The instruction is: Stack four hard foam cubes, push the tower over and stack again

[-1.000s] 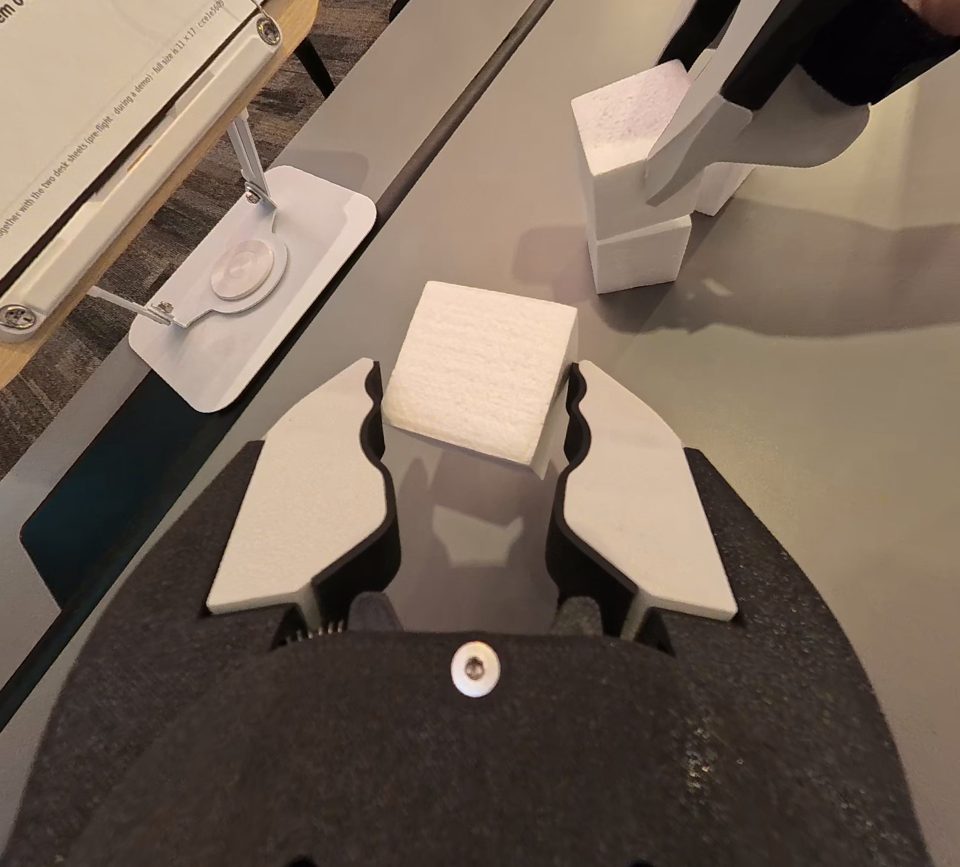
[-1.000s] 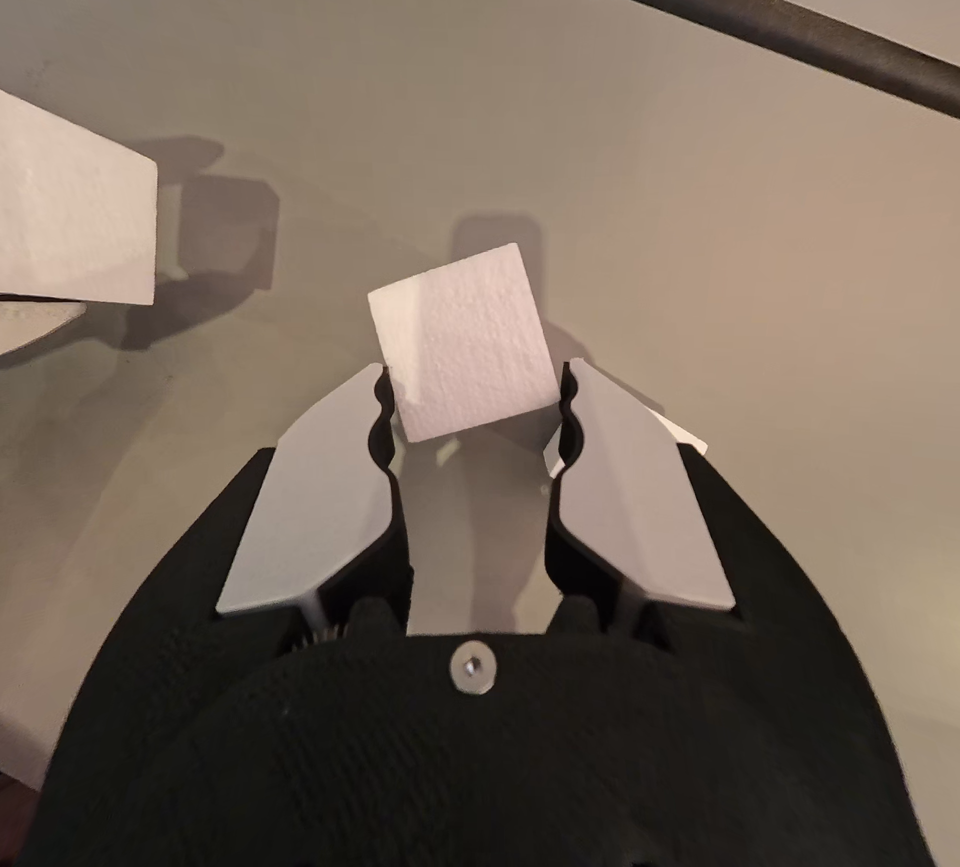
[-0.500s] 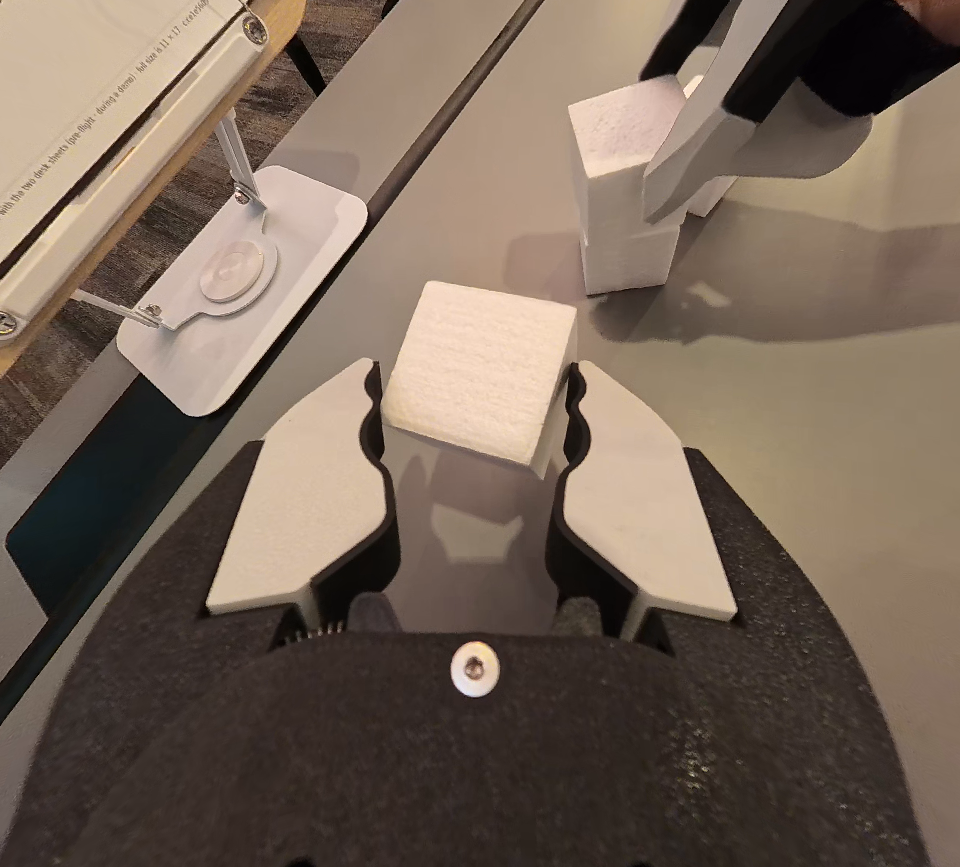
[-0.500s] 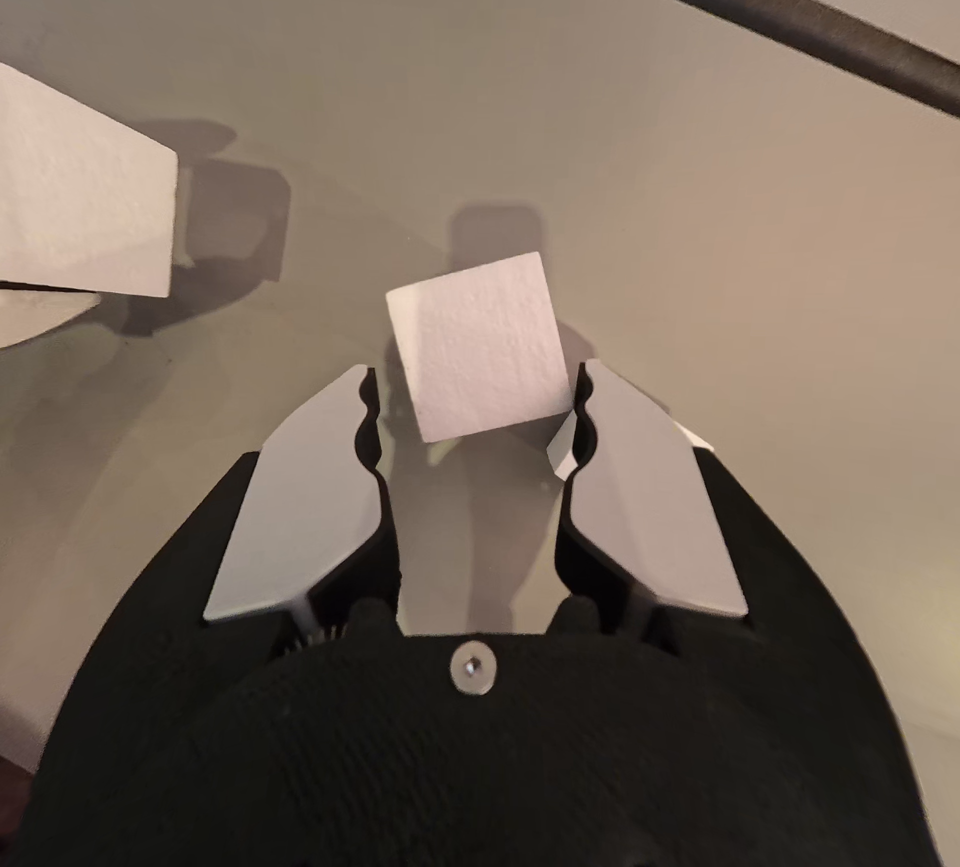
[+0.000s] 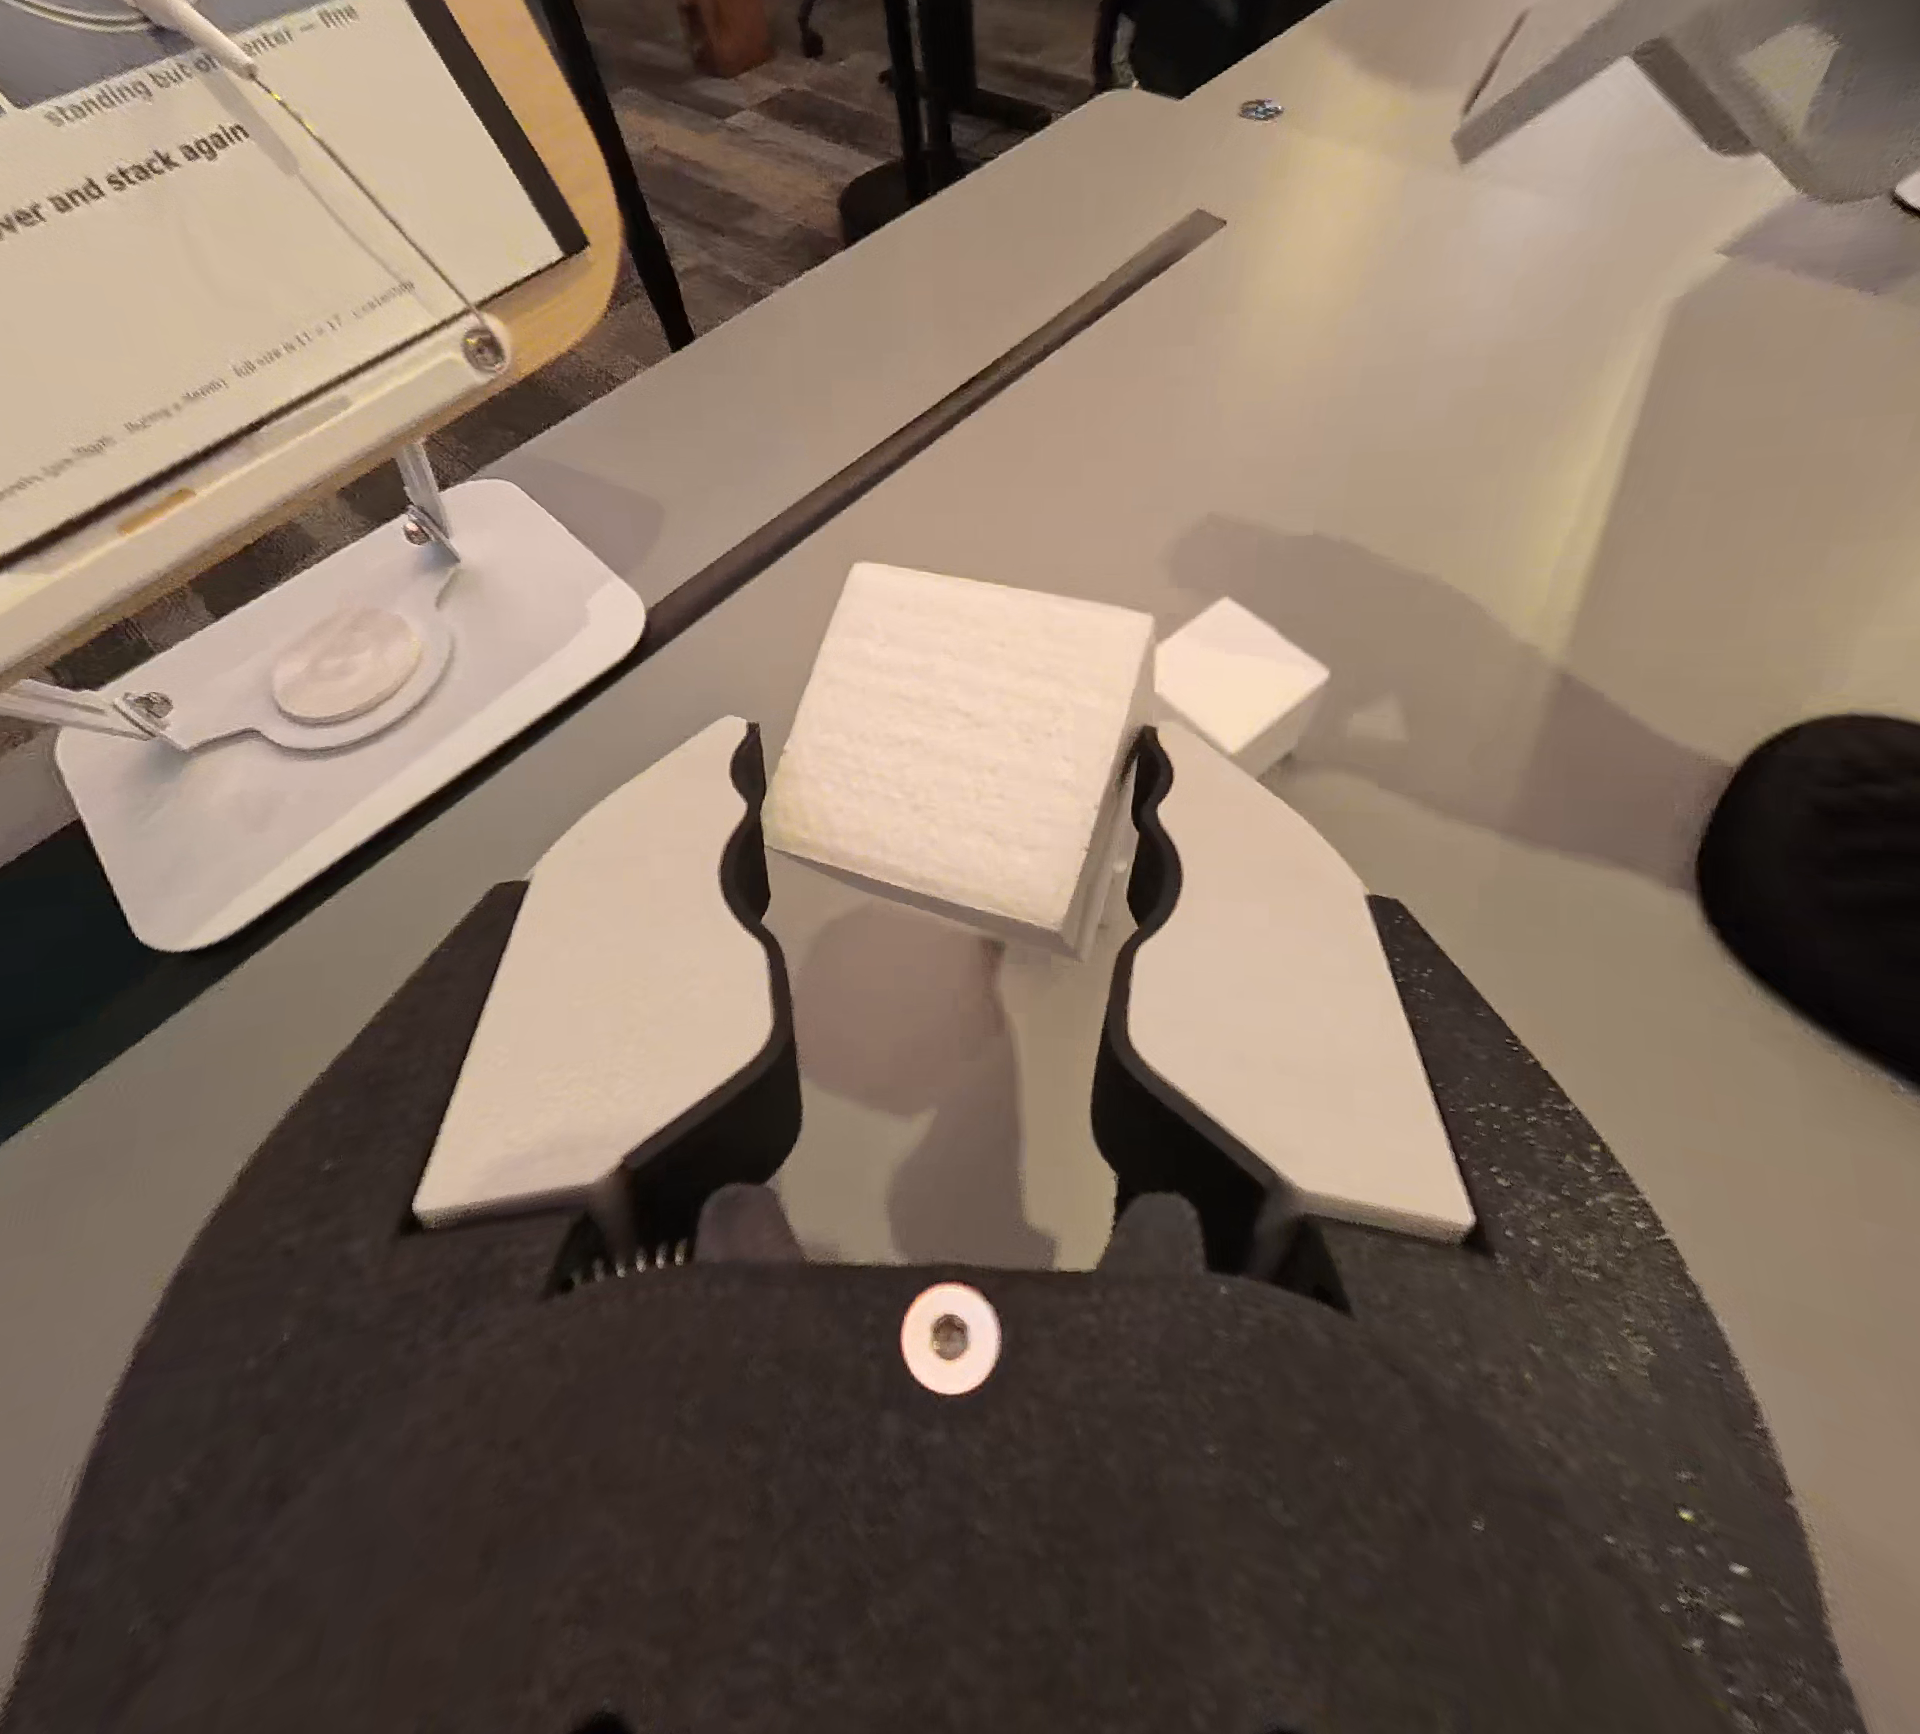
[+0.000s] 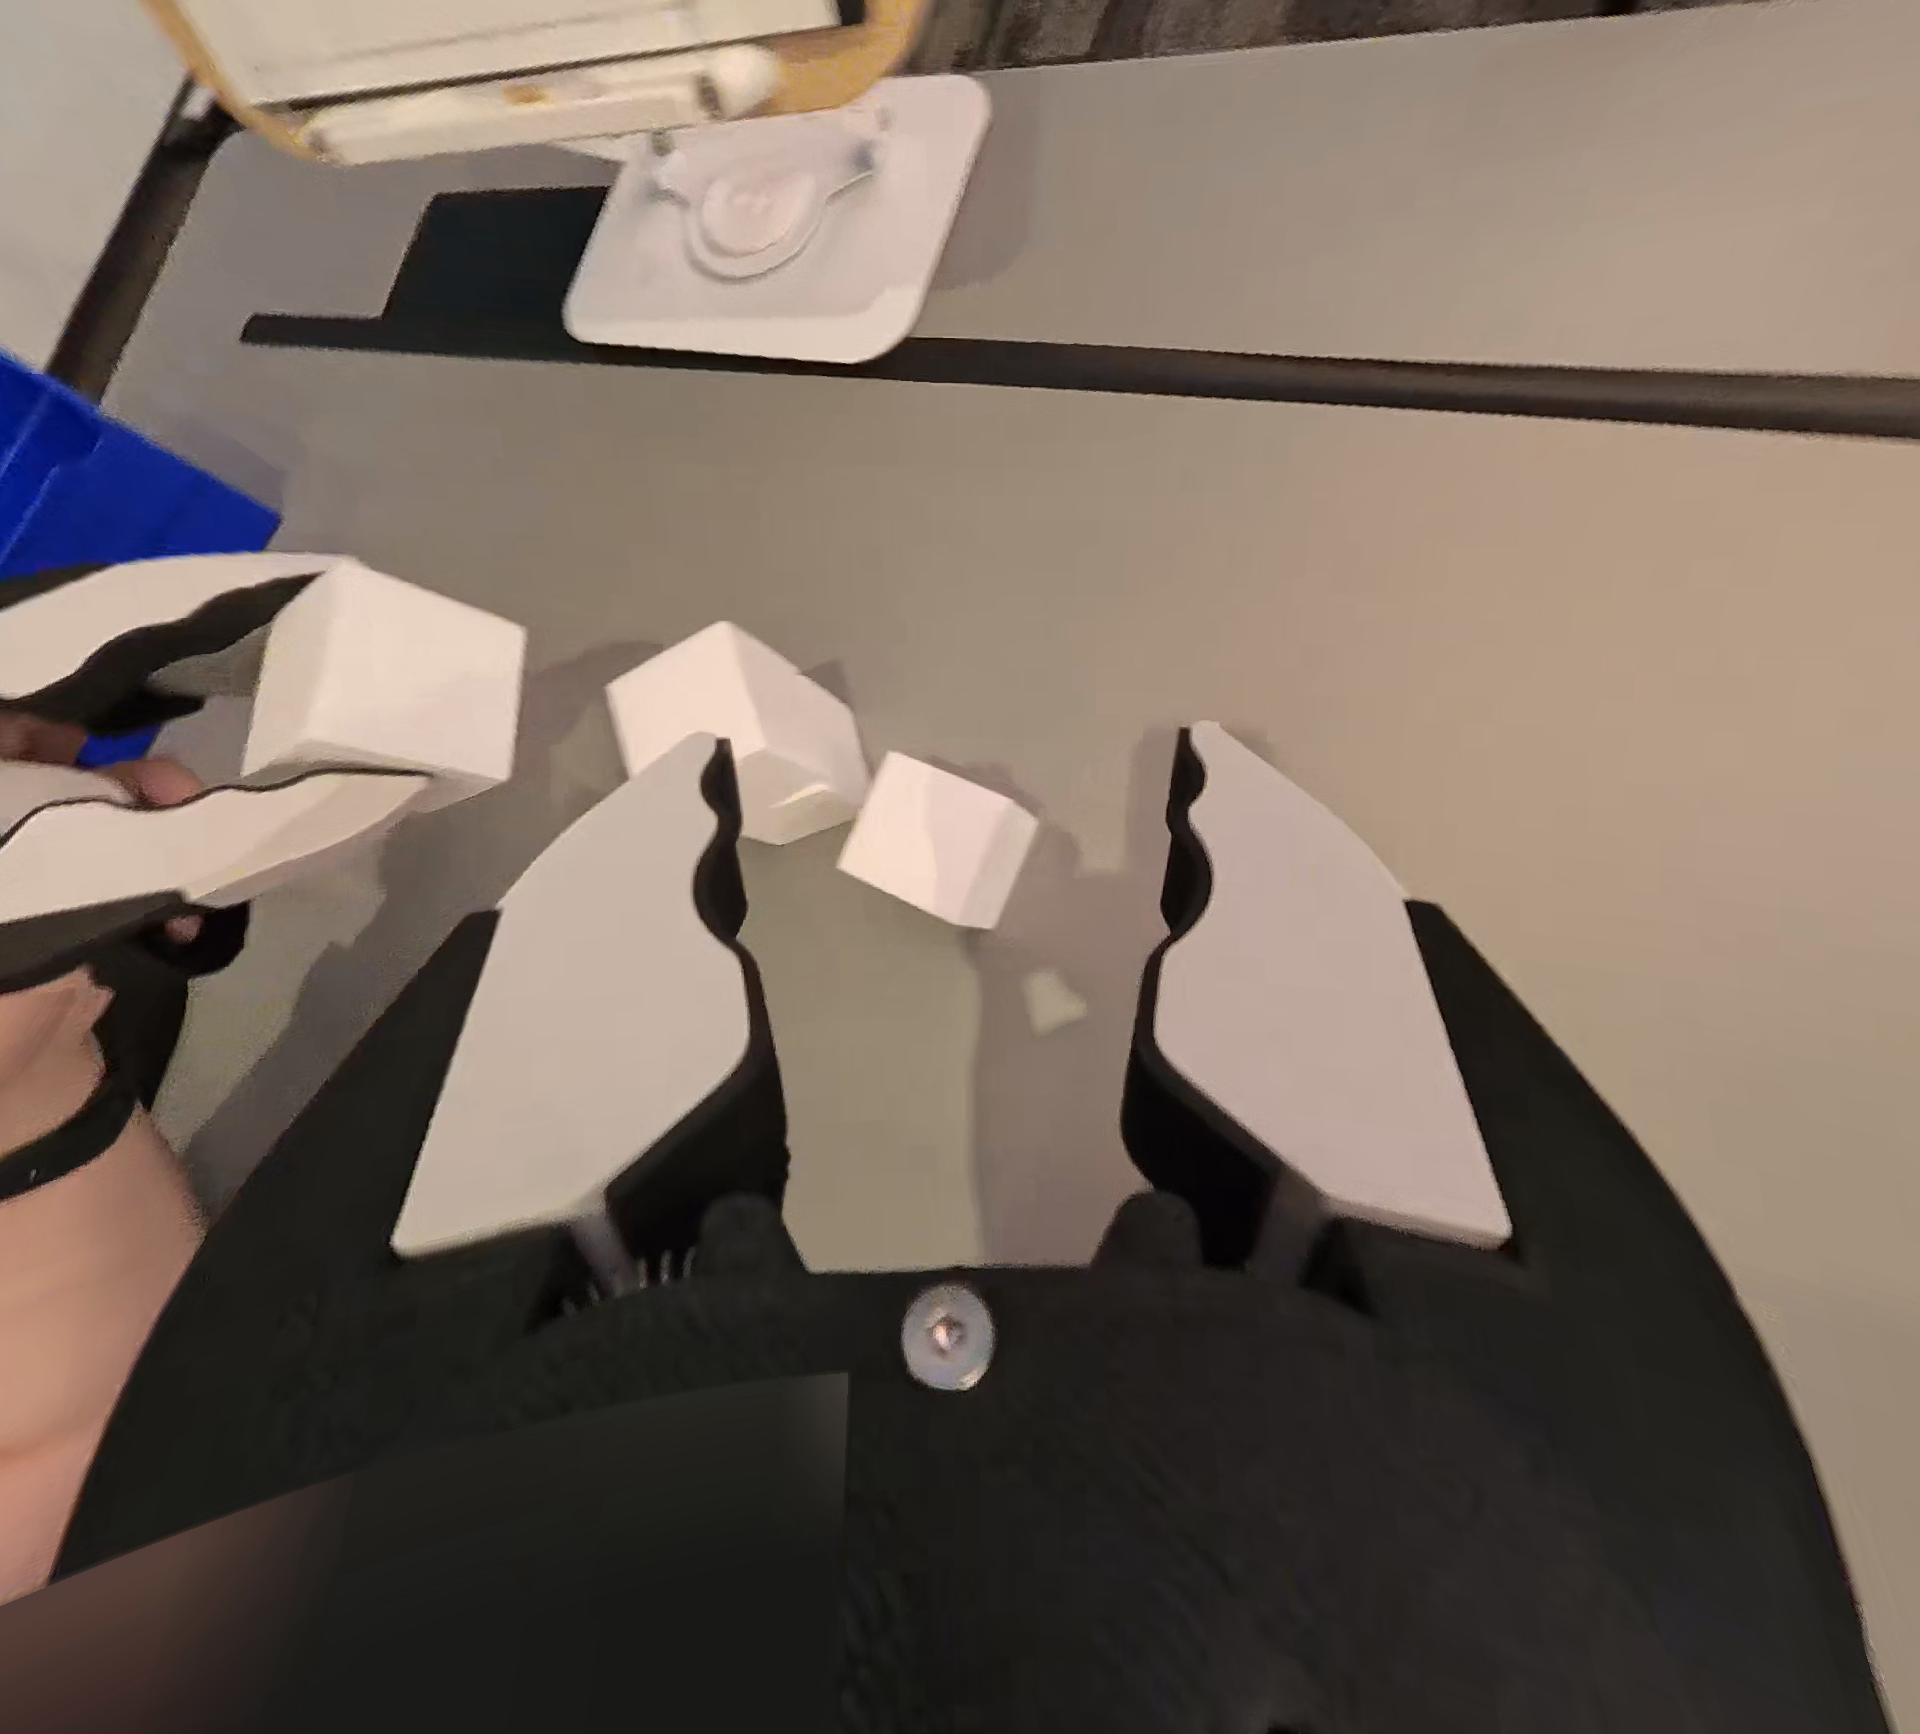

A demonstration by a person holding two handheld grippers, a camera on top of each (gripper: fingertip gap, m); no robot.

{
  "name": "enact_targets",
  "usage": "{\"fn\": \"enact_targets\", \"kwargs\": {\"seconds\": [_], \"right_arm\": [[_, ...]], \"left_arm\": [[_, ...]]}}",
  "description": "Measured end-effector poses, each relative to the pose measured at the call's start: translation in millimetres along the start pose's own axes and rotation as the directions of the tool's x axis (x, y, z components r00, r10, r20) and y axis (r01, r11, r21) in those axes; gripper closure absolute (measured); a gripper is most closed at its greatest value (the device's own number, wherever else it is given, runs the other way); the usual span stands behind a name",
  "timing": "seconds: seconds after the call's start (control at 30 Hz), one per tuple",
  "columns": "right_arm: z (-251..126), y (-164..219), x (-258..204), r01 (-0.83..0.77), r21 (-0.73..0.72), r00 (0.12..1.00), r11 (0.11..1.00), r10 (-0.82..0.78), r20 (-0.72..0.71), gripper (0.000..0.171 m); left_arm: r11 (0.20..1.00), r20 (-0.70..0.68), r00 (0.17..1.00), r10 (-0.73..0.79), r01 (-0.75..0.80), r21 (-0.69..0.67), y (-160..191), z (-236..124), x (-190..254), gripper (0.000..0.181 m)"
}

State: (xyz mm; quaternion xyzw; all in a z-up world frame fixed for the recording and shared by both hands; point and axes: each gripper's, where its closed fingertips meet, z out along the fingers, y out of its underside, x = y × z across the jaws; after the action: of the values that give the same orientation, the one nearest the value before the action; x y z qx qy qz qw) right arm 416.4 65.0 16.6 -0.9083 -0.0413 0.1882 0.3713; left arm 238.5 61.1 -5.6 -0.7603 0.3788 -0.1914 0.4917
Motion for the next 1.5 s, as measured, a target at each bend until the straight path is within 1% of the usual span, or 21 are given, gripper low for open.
{"fn": "enact_targets", "kwargs": {"seconds": [0.1,0.17,0.23,0.37,0.67,1.1,1.43,1.5], "right_arm": [[-6.3,3.5,39.2,-0.066,-0.010,0.993,0.998,0.065,-0.095,0.091],[-8.9,3.8,51.2,-0.089,-0.004,0.990,0.996,0.088,-0.108,0.091],[-10.4,3.3,55.5,-0.102,0.000,0.990,0.995,0.102,-0.100,0.091],[-9.4,4.0,53.7,-0.098,-0.006,0.992,0.995,0.097,-0.084,0.091],[-3.6,7.7,46.5,-0.086,-0.035,0.995,0.996,0.085,-0.043,0.090],[-7.8,6.8,50.9,-0.112,-0.023,0.994,0.993,0.111,-0.009,0.090],[-1.5,12.6,50.8,-0.106,-0.063,0.994,0.992,0.106,-0.005,0.090],[1.2,13.7,50.3,-0.098,-0.072,0.995,0.993,0.098,-0.001,0.090]], "left_arm": [[0.999,0.032,0.999,-0.022,0.024,-0.043,-3.0,14.7,4.8,0.113],[0.996,0.060,0.997,-0.040,0.045,-0.074,-2.4,24.1,7.3,0.113],[0.994,0.075,0.997,-0.024,0.032,-0.107,-0.5,32.5,11.2,0.113],[0.986,0.092,0.996,-0.004,0.019,-0.163,2.9,43.5,15.5,0.113],[0.975,0.107,0.994,0.015,0.009,-0.221,2.7,54.9,16.6,0.113],[0.970,0.135,0.990,0.031,0.003,-0.243,3.7,57.3,13.0,0.113],[0.967,0.152,0.987,0.050,-0.010,-0.253,5.7,61.6,15.0,0.113],[0.968,0.139,0.989,0.045,-0.009,-0.252,6.3,62.5,17.9,0.109]]}}
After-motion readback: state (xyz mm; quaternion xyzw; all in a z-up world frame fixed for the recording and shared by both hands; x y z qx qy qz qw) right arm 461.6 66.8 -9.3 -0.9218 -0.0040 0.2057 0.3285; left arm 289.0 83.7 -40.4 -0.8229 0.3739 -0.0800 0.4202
